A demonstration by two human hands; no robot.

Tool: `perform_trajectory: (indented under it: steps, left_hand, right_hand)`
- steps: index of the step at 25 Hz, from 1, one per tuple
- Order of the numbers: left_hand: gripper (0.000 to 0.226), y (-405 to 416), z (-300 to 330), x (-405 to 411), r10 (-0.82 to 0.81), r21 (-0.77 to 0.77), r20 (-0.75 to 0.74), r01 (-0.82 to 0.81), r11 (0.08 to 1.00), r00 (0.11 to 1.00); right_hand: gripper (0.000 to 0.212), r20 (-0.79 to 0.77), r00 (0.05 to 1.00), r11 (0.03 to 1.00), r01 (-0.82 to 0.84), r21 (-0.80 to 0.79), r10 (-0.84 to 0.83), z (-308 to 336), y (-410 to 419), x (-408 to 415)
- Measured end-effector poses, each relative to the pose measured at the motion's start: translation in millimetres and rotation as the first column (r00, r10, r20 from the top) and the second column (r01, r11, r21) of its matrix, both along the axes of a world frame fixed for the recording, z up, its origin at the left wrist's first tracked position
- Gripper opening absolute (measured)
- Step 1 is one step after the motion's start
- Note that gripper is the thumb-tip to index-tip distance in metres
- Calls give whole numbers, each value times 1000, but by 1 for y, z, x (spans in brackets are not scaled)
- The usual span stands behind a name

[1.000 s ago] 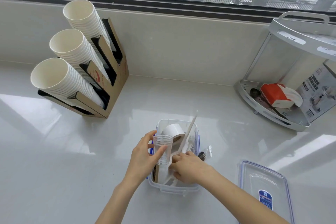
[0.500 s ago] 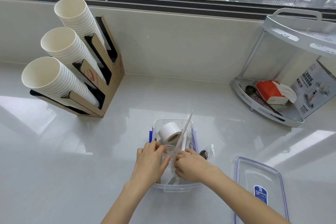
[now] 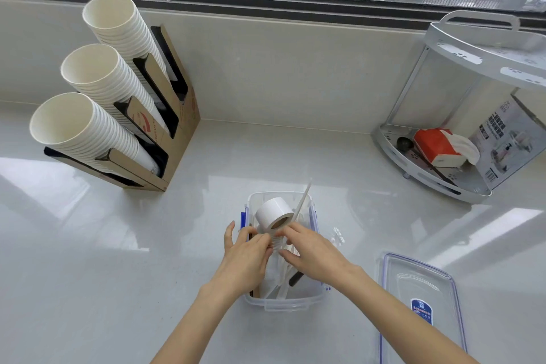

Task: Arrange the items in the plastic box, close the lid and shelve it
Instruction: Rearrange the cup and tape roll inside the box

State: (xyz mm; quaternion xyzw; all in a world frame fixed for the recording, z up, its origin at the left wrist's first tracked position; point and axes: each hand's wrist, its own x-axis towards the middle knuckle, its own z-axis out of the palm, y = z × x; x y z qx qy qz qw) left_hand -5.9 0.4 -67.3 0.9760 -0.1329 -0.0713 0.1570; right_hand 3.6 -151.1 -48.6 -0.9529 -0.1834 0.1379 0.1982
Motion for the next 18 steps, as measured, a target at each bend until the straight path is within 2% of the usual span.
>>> perform_trajectory:
  steps: [4,7,11,14,18]
  left_hand:
    - [31,1,-1,0,19,-3,46,-19,1000,999]
    - [29,2,-3,-3,63,-29,70,-61,998,996]
    - [28,3,1,0,61,-15,67,-60,998,996]
    - [29,4,2,5,62,-20,67,-61,998,996]
    - [32,4,0,14,135,-174,152,-108,979,979]
  right_hand:
    - [32,5,1000,996,29,-83,-29,-3,7,2]
    - [32,4,1000,983,-15,-181,16,-3,10,2]
    - [33,-28,999,980,-41,-193,36,-4,10,6]
    - [33,-31,1000,993,-5,-121,1,-4,10,8]
    - [29,100,977,981,186,49,-190,2,7,23]
